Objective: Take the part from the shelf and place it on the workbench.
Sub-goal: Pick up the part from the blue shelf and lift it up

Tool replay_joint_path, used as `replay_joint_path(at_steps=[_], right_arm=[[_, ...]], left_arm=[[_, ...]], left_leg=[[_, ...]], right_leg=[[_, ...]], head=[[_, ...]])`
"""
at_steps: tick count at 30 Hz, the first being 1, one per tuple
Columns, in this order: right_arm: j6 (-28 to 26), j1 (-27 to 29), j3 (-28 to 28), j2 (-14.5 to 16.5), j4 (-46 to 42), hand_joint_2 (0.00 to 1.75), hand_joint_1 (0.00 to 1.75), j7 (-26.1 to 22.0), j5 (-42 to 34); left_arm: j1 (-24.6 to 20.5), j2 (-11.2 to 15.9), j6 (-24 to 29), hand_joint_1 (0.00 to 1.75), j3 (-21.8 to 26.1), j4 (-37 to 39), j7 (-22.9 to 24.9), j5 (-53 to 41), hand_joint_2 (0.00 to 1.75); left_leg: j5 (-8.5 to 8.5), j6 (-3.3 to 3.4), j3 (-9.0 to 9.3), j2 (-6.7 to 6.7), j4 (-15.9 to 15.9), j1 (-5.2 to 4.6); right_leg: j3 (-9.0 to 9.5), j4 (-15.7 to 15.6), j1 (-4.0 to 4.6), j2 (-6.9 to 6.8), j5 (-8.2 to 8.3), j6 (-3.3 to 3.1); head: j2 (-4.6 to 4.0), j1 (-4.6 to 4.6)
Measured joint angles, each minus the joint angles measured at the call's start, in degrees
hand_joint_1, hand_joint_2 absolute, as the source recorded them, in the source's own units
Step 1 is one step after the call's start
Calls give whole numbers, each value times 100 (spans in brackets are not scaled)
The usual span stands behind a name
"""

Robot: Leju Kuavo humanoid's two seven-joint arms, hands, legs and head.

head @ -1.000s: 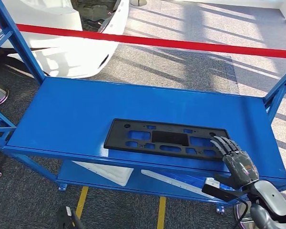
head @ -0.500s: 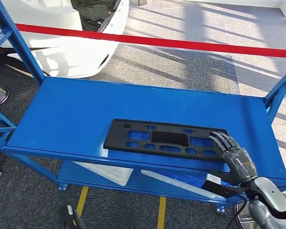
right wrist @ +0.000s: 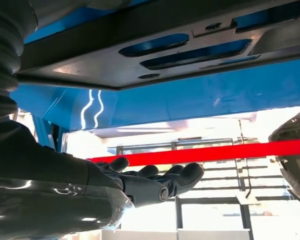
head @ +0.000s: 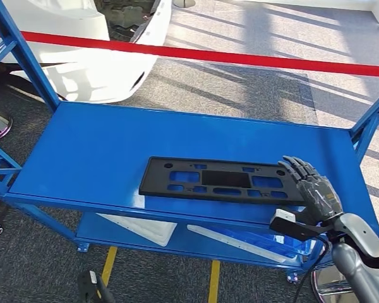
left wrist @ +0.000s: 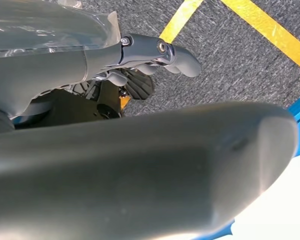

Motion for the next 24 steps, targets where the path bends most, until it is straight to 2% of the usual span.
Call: replay_joint_path(at_steps=[14,24], right_arm=[[14,-376,156,21,893,175,0,84,125],[113,-673,333,220,1581,175,0,-8,166]], left_arm=[[-15,0,-40,0,-119,0,33,0,0],[-55,0,-50,0,-134,0,35,0,0]], left_leg=[[0,0,-1,0,0,0],[0,0,0,0,0,3]], right_leg=[[-1,0,0,0,0,0],[-1,1,1,1,0,0]], head=[[-1,0],[1,-1]])
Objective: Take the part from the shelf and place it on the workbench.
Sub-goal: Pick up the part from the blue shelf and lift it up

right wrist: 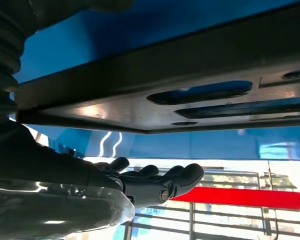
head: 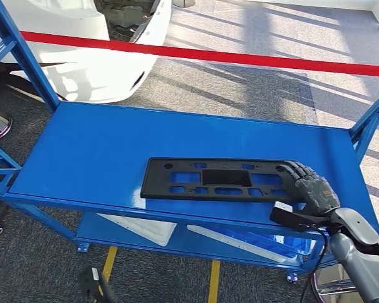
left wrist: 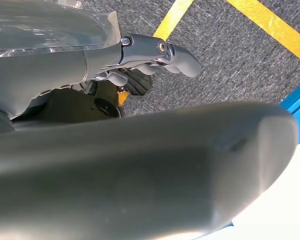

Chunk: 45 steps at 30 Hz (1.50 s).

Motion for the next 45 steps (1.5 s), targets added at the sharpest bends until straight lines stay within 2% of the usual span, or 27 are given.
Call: replay_joint_path(at_steps=[31,39,45], right_arm=[[-229,-179,350,323,126,175,0,137,185],[-998,-273,468,658,666,175,0,402,645],[-1415,-336,468,798,1004,175,0,620,1016]], left_arm=[[-8,0,1,0,-18,0,48,0,0],[-27,-2,1,0,-108,0,61,0,0],[-29,-2,3,0,-144,0,65,0,0]], left_leg=[[0,0,2,0,0,0],[0,0,10,1,0,4],[0,0,33,1,0,3]], right_leg=[[2,1,0,0,0,0],[7,1,2,1,0,0],[28,0,2,1,0,-1]], head=[[0,0],[-1,0],[0,0]])
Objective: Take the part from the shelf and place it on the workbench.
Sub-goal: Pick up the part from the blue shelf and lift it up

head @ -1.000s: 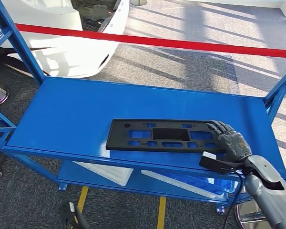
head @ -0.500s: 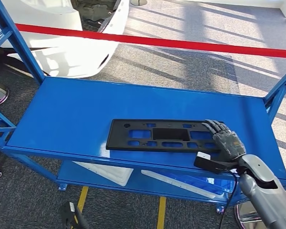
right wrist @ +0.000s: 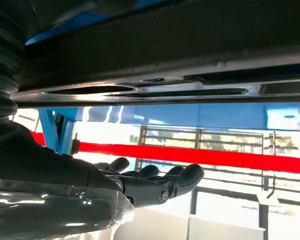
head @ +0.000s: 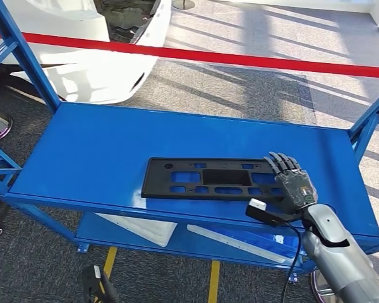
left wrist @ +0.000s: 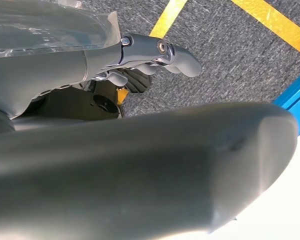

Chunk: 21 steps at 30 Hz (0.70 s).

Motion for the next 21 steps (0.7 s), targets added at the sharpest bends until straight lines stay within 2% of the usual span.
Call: replay_joint_path(at_steps=[9,21], right_arm=[[-366,-55,-69,95,385,175,0,188,337],[-615,-49,-410,114,566,175,0,213,482]], left_arm=[[1,0,2,0,-11,0,27,0,0],[6,0,2,0,-70,0,37,0,0]], left_leg=[[0,0,29,0,0,-1],[0,0,33,0,0,-1]], right_leg=[[28,-1,0,0,-1,0],[33,-1,0,0,-1,0]], head=[[0,0],[0,0]])
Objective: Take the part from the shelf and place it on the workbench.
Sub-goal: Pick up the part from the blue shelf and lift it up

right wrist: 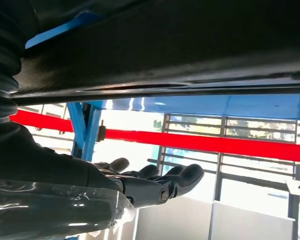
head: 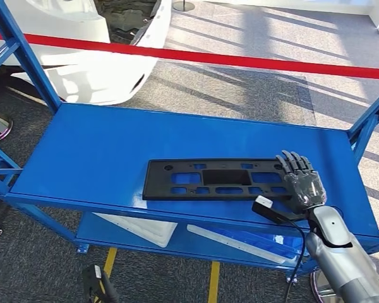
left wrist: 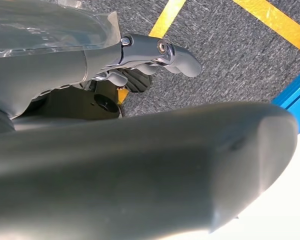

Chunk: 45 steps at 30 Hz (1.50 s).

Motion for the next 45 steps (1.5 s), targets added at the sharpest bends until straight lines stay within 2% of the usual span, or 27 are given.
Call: replay_joint_path(at_steps=[11,16,28,44,45], right_arm=[[-93,-63,-210,-2,112,175,0,-94,73],[135,-238,-221,-2,270,175,0,-457,-8],[354,-460,-174,21,516,175,0,-933,-122],[335,-505,-121,54,602,175,0,-1028,-208],[306,-506,-102,66,614,175,43,-1043,-225]], left_arm=[[-4,1,-13,0,-70,0,37,0,0],[-5,1,-42,0,-92,0,65,0,0],[-6,0,-64,0,-204,0,86,0,0],[-6,1,-64,0,-215,0,97,0,0],[-6,0,-67,0,-217,0,97,0,0]], left_leg=[[0,0,-2,0,0,0],[0,0,-2,0,0,0],[0,0,-4,0,0,1],[0,0,-4,0,0,1],[0,0,-4,0,0,1]], right_leg=[[-2,0,0,0,0,0],[-2,0,0,0,0,0],[-3,0,1,-1,0,0],[-3,0,1,-1,0,0],[-3,0,1,-1,0,0]], head=[[-1,0],[-1,0],[-1,0],[-1,0],[0,0]])
